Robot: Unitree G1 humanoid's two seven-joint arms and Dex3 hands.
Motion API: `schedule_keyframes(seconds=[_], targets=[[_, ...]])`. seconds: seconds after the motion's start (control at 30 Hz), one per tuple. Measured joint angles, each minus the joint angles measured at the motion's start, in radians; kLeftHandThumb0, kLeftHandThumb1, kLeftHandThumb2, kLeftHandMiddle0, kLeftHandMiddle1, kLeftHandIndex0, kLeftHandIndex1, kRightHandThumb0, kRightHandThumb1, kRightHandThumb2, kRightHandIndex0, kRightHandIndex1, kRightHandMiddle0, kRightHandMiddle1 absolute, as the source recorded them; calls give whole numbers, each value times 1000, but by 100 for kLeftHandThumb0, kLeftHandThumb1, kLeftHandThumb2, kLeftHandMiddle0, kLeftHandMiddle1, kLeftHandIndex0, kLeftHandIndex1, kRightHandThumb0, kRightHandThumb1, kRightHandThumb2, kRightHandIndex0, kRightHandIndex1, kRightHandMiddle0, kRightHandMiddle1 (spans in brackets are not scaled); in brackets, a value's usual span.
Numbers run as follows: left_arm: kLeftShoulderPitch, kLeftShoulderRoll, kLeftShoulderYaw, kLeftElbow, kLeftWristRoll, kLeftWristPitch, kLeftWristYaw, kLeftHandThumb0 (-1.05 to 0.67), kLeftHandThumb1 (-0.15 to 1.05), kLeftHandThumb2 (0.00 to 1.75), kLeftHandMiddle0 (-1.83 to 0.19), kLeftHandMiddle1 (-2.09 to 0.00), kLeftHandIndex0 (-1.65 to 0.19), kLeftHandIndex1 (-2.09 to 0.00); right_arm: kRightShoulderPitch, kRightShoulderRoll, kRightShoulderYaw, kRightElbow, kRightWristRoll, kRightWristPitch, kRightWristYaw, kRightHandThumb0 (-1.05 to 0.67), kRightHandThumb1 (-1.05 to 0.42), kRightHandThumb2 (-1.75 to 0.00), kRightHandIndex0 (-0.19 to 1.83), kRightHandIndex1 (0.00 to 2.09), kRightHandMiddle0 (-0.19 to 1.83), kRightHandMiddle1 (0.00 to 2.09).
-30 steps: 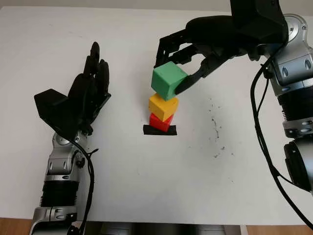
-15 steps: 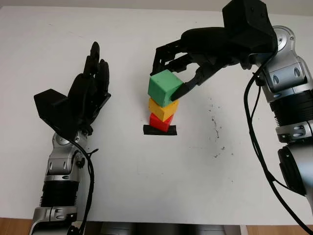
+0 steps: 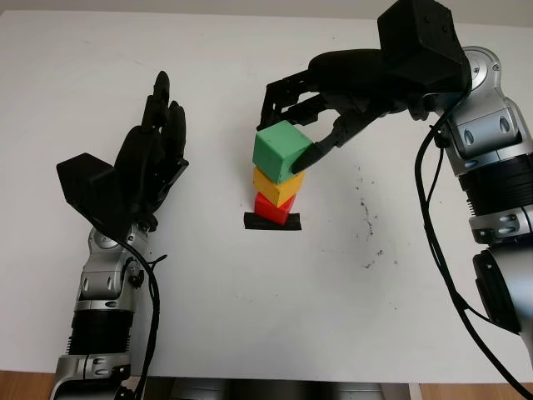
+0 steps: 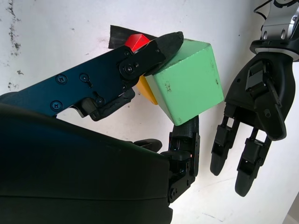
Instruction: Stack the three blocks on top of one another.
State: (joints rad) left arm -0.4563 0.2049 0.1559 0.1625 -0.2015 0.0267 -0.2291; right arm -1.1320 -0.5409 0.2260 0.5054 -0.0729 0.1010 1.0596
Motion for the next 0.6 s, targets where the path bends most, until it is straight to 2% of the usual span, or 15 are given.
schedule_keyframes(seconds=[0.6], targets=[[3, 2, 0, -16, 0, 17, -3, -80, 105, 62, 19, -5, 19, -5, 0, -4, 0, 1, -18, -3, -11, -45, -96, -5, 37, 2, 32, 164]])
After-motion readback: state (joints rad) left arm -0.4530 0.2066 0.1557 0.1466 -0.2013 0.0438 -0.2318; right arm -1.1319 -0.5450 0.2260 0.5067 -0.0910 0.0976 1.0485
